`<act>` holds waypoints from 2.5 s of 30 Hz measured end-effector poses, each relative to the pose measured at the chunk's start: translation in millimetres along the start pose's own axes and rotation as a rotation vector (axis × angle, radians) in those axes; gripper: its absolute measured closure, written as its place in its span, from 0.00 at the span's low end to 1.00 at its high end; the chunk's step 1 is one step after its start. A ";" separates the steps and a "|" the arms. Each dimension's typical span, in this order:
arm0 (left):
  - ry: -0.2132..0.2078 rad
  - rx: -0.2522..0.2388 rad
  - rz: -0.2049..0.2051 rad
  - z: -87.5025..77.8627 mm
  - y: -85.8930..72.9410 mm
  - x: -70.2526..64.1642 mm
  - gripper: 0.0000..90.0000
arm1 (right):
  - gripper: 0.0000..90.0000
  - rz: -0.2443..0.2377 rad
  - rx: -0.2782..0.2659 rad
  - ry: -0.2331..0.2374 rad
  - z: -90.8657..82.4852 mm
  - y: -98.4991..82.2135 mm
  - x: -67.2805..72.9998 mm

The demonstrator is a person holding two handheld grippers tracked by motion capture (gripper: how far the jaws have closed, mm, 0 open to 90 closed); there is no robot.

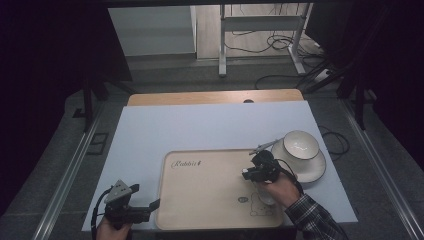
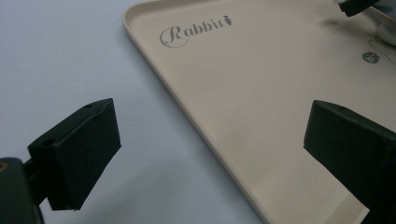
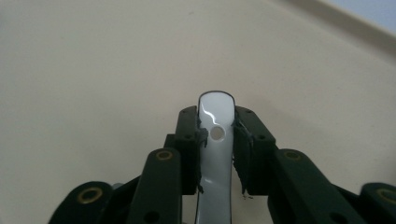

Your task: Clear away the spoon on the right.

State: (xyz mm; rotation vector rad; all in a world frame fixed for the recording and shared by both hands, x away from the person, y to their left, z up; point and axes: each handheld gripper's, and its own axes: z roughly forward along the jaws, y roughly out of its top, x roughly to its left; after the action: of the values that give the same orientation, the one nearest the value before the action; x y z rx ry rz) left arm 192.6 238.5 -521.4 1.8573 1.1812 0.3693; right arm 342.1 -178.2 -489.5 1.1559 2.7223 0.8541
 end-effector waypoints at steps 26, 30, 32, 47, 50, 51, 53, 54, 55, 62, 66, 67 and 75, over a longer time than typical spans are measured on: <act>-0.003 -0.004 -0.010 -0.3 -0.1 0.9 0.04 | 1.00 -0.152 -0.061 -0.007 -4.6 -31.3 20.9; -0.003 -0.002 -0.005 -0.2 0.0 0.5 0.04 | 1.00 -0.156 -0.042 -0.024 -0.7 -33.0 19.8; -0.004 -0.002 -0.005 -0.3 -0.1 0.7 0.04 | 1.00 -0.153 -0.042 -0.027 -0.6 -33.5 17.3; -0.004 -0.002 -0.005 -0.3 0.0 0.6 0.04 | 1.00 -0.094 -0.058 -0.065 -9.1 -40.3 -1.3; -0.004 -0.001 -0.005 -0.3 0.0 0.6 0.04 | 1.00 -0.087 -0.059 -0.068 -9.6 -41.1 -4.1; -0.004 -0.001 -0.005 -0.3 0.0 0.5 0.04 | 1.00 -0.084 -0.057 -0.069 -9.5 -41.2 -4.6; -0.004 -0.001 -0.004 -0.3 0.0 0.6 0.04 | 1.00 -0.084 -0.057 -0.069 -8.9 -41.3 -4.9; -0.004 -0.002 -0.005 -0.2 0.0 0.6 0.04 | 1.00 -0.084 -0.056 -0.069 -8.7 -41.3 -4.8; -0.005 -0.002 -0.005 -0.2 0.0 0.7 0.04 | 1.00 -0.086 -0.057 -0.072 -8.5 -41.3 -4.5; -0.003 -0.001 -0.006 -0.2 0.1 0.5 0.04 | 0.98 -0.089 -0.082 -0.071 -11.2 -40.9 -4.2; -0.002 -0.003 -0.006 0.1 0.1 0.1 0.04 | 0.95 -0.097 -0.090 -0.070 -12.2 -41.0 -3.1; -0.002 -0.003 -0.006 0.1 0.0 0.1 0.04 | 0.95 -0.101 -0.095 -0.071 -12.4 -40.9 -2.6; -0.004 -0.004 -0.003 0.1 0.0 -0.1 0.04 | 0.89 -0.116 -0.114 -0.074 -15.1 -40.2 -0.4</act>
State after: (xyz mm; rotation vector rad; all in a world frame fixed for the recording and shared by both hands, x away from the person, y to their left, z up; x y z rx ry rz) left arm 192.5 238.3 -521.4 1.8523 1.1798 0.3661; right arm 312.4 -208.2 -497.5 0.9781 2.6147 0.9179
